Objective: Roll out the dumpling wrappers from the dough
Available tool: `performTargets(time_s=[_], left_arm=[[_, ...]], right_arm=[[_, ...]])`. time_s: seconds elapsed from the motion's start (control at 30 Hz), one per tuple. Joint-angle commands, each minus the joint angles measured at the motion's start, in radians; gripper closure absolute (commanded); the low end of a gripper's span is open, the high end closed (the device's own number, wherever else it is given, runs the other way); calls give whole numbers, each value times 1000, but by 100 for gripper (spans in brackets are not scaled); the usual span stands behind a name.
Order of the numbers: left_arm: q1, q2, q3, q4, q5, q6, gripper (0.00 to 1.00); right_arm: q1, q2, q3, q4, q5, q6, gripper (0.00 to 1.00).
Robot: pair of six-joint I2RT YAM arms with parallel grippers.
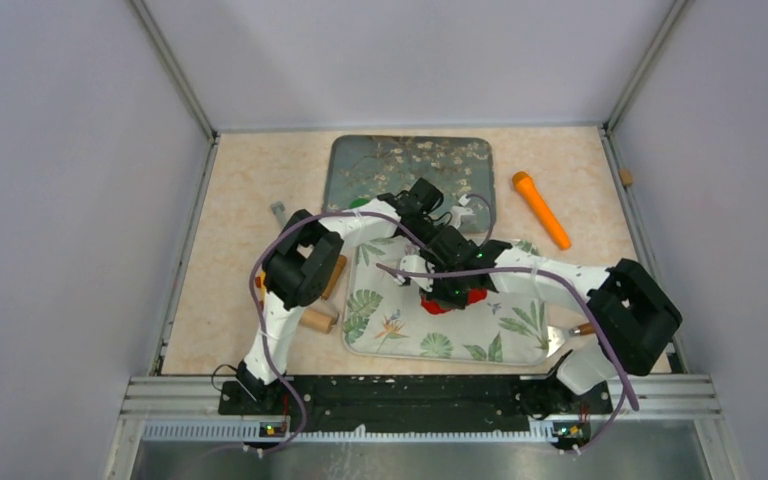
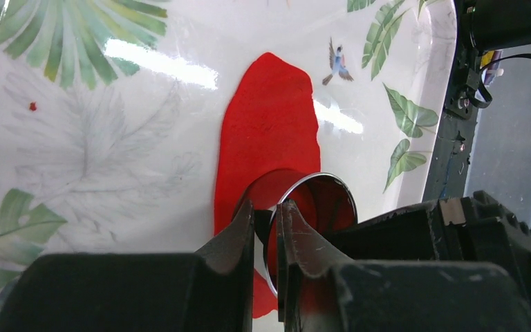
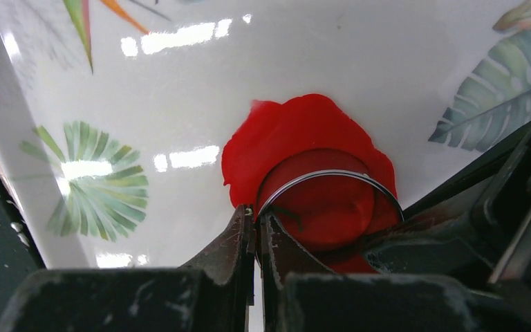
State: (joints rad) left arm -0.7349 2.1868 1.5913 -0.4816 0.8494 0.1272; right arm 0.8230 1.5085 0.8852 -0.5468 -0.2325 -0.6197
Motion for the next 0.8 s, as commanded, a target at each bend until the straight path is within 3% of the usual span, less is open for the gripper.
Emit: performTargets(time_s=[0.0, 0.13, 0.5, 0.67, 0.77], left_arm=[[-73, 109, 21, 22, -112, 18, 100], [-82, 131, 58, -2, -106, 5, 100], [-82, 114, 75, -41, -103, 19, 100], [-50, 41, 80, -39, -53, -18, 64], [-7, -28, 78, 4, -10, -89, 54]], right_arm=[[44, 96, 2, 75, -60, 212, 100], [45, 133, 26, 81, -79, 280, 100], [44, 134, 44, 75, -51, 277, 100], [42, 99, 100, 19, 10, 214, 100], [43, 75, 133, -31, 23, 176, 100]])
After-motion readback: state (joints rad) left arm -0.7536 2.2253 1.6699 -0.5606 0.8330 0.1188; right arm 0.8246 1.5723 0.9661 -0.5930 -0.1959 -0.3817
